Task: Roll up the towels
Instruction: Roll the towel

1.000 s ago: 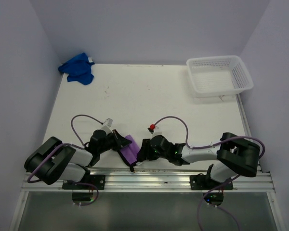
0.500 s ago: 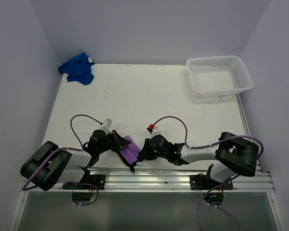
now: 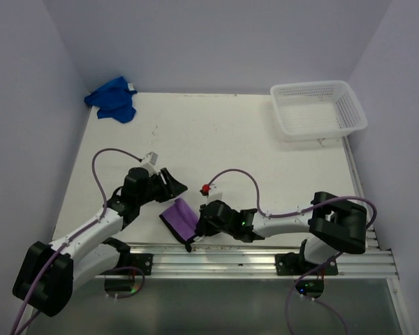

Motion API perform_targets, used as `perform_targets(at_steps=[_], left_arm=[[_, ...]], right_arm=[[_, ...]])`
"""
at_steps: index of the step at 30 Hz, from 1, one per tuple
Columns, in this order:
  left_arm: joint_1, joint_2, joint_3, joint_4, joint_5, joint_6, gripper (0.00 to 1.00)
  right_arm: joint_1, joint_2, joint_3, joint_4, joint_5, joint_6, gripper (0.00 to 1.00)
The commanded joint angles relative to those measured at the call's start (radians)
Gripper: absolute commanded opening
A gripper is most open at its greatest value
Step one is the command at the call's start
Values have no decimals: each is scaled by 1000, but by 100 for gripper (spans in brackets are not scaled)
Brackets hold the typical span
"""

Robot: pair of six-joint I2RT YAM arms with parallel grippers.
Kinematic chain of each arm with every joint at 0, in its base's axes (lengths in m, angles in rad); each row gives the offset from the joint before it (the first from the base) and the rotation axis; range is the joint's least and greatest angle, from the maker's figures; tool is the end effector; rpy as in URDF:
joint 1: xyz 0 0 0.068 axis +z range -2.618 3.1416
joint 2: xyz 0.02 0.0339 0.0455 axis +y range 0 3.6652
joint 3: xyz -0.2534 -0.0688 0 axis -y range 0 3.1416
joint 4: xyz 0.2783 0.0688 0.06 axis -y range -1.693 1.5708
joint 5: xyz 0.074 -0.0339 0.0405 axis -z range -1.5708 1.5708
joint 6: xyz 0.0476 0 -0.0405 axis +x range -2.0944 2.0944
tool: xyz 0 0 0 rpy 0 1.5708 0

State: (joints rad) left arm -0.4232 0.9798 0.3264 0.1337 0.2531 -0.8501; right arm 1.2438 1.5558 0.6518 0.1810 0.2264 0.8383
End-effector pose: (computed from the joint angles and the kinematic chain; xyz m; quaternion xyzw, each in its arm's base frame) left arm 0.2144 -0.1096 0.1427 -0.1199 0.8521 -0.3837 0.3353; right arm 0.1147 0.3050 0.1056 -0.1369 0.8965 0.3006 0.2954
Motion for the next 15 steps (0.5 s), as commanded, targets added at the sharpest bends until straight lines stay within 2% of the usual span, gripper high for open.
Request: perform_targets(at_steps=[1,5,15], left_arm=[[8,13,106,-241,-8,54,54],[8,-15,155,-341,-38,75,54],[-15,5,166,-359,61,75,55]], right_arm=[[43,26,71,-93,97,-38,0],[66,49,98,-136,149,-22,0],[92,82,164,-247,251,-1,0]])
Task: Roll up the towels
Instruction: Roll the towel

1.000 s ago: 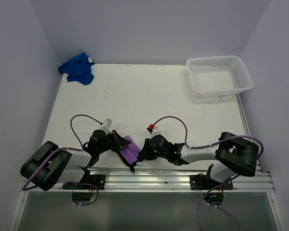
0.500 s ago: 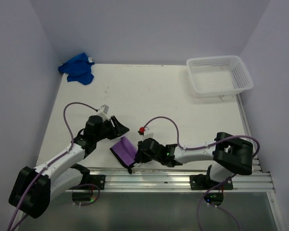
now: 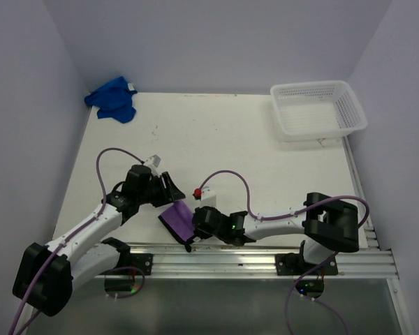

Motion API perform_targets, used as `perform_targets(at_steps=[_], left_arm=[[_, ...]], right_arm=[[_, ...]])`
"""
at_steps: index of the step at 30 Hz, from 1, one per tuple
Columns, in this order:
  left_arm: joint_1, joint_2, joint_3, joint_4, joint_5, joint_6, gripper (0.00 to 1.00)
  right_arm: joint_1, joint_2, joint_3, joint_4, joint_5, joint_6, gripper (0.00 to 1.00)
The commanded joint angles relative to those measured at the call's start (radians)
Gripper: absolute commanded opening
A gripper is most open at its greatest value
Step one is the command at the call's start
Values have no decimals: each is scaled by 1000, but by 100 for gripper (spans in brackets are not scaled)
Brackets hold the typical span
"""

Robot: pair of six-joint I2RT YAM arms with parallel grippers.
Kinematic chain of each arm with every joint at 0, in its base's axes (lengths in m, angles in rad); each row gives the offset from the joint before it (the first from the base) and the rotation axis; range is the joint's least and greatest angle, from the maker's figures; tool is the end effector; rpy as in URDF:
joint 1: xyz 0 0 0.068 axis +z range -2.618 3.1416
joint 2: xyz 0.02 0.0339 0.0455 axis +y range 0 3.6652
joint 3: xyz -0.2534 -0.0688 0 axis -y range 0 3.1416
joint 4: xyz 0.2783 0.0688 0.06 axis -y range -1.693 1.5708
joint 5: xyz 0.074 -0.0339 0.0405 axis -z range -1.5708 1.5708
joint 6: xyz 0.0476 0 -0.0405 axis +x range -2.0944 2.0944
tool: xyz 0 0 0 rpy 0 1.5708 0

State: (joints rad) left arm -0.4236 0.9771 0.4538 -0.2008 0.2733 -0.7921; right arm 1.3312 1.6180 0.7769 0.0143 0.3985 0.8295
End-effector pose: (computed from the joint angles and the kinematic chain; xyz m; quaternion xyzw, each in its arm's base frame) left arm 0.2126 -0.1100 0.1570 -0.1105 0.8982 -0.3344 0.2632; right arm 0.0991 0.3279 0.1125 -0.1570 0.9025 0.2274 0.3305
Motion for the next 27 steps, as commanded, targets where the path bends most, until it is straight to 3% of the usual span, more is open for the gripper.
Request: perform_targets(at_steps=[1,10,18,27], left_arm=[[-21,5,42,-25,40,16,55],[-116,79,54,12,-38,22,55],[-121,158,-47,141,-103,24,55],[-121,222,-24,169,-157,48,55]], right_arm=[[11,25,47,-83,82,10,0],[29,42,55,-83,97,19,0],[37,29,47,-80,102,16,0],[57,25,50,-82,109,-12,0]])
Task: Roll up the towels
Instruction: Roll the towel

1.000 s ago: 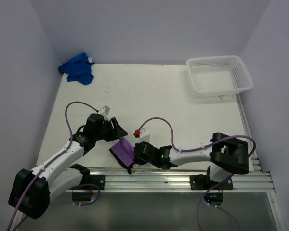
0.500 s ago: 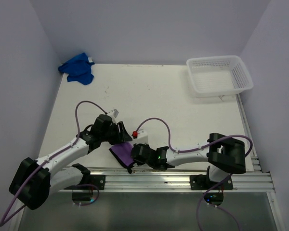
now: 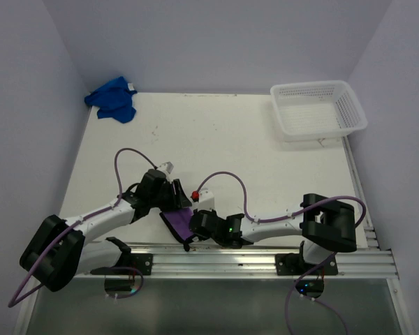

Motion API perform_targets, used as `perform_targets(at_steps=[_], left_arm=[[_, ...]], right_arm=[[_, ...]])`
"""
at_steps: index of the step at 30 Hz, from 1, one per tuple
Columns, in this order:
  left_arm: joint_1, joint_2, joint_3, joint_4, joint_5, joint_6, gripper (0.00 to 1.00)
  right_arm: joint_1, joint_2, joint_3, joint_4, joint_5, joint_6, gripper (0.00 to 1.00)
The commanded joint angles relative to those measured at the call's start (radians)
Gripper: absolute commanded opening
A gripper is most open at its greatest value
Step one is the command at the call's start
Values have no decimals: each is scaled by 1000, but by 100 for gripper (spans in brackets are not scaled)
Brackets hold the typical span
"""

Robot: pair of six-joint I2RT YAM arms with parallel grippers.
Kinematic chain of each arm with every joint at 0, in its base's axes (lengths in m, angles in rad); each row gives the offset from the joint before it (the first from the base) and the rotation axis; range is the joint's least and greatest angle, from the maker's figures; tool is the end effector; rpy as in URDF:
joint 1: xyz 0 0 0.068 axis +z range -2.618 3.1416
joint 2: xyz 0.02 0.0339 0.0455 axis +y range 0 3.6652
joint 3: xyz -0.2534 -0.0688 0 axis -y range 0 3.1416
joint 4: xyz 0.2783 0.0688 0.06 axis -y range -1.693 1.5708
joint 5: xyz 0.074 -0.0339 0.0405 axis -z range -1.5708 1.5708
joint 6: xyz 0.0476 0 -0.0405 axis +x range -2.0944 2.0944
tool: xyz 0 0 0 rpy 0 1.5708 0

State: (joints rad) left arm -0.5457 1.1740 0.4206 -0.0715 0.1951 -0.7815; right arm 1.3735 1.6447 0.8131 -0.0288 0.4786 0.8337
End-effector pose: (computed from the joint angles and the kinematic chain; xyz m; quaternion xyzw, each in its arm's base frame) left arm 0.2072 -0.1366 0.1119 -0.0738 0.9246 -0.2948 0.2298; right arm 0.0894 0.3353 0.1128 -0.1634 0.8999 0.2016 0.3506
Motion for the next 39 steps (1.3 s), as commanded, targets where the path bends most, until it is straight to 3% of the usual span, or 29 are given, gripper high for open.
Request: perform_targets(at_steps=[1,16,19,21,28,32,39], left_arm=[[1,42,13,33,-82,39,55],[1,161,44,-106,-192,106,50],[0,161,53,-129,-221,125,42],[0,162,60,-163,-258,143,31],[-43,213,79,-197,-321,139,24],[-51,246,78,-185,-330,128,0],[-54,158,24,-110,-326,18,0]], right_arm=[[22,-2,20,-43,35,-18,0],[186,130,213,-284,331,-44,0],[199,150,242,-345,377,-27,0],[205,162,253,-377,391,-13,0],[216,171,276,-385,403,-15,0],[220,172,284,-404,417,-15,0],[246,171,291,-456,466,-15,0]])
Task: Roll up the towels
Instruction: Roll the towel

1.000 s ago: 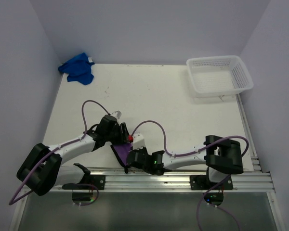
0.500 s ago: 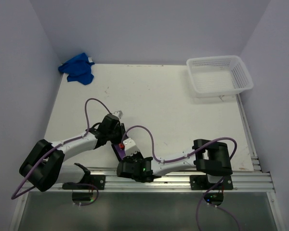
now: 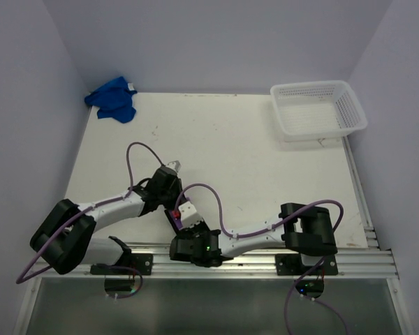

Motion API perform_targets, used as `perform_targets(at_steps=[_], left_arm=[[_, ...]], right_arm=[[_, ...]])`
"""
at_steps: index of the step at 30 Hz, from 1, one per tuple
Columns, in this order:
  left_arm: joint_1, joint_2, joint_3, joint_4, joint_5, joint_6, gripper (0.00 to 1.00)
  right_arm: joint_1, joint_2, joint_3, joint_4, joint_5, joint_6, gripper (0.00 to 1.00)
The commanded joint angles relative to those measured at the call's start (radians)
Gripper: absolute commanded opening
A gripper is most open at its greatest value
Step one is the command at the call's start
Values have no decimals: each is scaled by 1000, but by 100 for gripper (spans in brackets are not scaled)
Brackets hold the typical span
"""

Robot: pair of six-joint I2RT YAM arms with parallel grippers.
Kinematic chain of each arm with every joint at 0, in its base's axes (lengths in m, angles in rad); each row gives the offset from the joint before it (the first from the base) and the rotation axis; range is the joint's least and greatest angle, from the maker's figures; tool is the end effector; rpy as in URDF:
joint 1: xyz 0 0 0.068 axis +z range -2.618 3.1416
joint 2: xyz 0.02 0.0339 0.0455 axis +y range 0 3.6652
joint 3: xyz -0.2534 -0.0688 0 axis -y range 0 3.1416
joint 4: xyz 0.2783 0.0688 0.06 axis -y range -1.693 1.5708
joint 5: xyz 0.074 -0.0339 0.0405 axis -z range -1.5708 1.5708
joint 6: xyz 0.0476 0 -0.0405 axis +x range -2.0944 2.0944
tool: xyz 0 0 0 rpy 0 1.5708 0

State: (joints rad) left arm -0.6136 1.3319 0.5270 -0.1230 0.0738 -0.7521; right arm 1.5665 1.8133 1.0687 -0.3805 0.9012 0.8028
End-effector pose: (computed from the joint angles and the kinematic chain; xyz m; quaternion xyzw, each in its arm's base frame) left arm 0.2179 -0.1578 0.1035 -0.0540 0.9467 -0.2264 0.2228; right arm 0.0389 0.3706 0.1216 -0.2378 0.8506 0.0243 0.4684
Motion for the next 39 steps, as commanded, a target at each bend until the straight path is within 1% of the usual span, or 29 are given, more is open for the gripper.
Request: perform_targets(at_steps=[1,3,4,5,7,8,10,11,15,16,17,19,20,22,25,26,29,34,37,39], left_arm=[[15,-22,-114,-32,-197,-48,0],[17,-81,-153,57,-164,-88,0],[17,-100,-195,87,-155,-137,0],[20,-132,-215,171,-132,-154,0],[20,-157,-271,238,-115,-205,0],[21,-180,-286,293,-109,-213,0],[21,-204,-321,333,-106,-237,0],[21,-227,-335,382,-100,-243,0],[26,-249,-377,491,-80,-274,0],[28,-246,-386,512,-80,-285,0],[31,-232,-389,563,-51,-289,0],[32,-212,-392,604,-40,-300,0],[34,-201,-394,661,-26,-302,0],[38,-163,-394,715,-11,-299,0],[57,-103,-392,827,38,-296,0],[70,-86,-392,886,55,-294,0],[89,-24,-377,971,110,-282,0],[95,26,-334,1034,144,-248,0],[98,46,-332,1033,155,-233,0],[98,52,-357,1028,158,-228,0]], right_arm=[[59,3,36,-106,51,13,0],[79,14,42,-109,62,-7,0],[87,17,48,-109,77,-14,0],[96,32,54,-124,87,-28,0],[122,50,85,-142,111,-42,0],[131,63,95,-168,123,-53,0],[158,99,137,-202,145,-57,0],[165,113,152,-245,168,-62,0],[204,188,259,-365,234,-62,0],[208,213,275,-389,243,-62,0],[208,222,289,-424,254,-68,0],[211,241,319,-451,281,-83,0],[211,245,326,-472,294,-100,0],[211,254,343,-488,317,-125,0],[216,273,356,-508,340,-184,0],[219,285,358,-508,349,-233,0],[231,322,364,-520,392,-313,0],[239,354,352,-506,407,-399,0],[244,336,315,-465,380,-419,0],[244,321,280,-417,342,-428,0]])
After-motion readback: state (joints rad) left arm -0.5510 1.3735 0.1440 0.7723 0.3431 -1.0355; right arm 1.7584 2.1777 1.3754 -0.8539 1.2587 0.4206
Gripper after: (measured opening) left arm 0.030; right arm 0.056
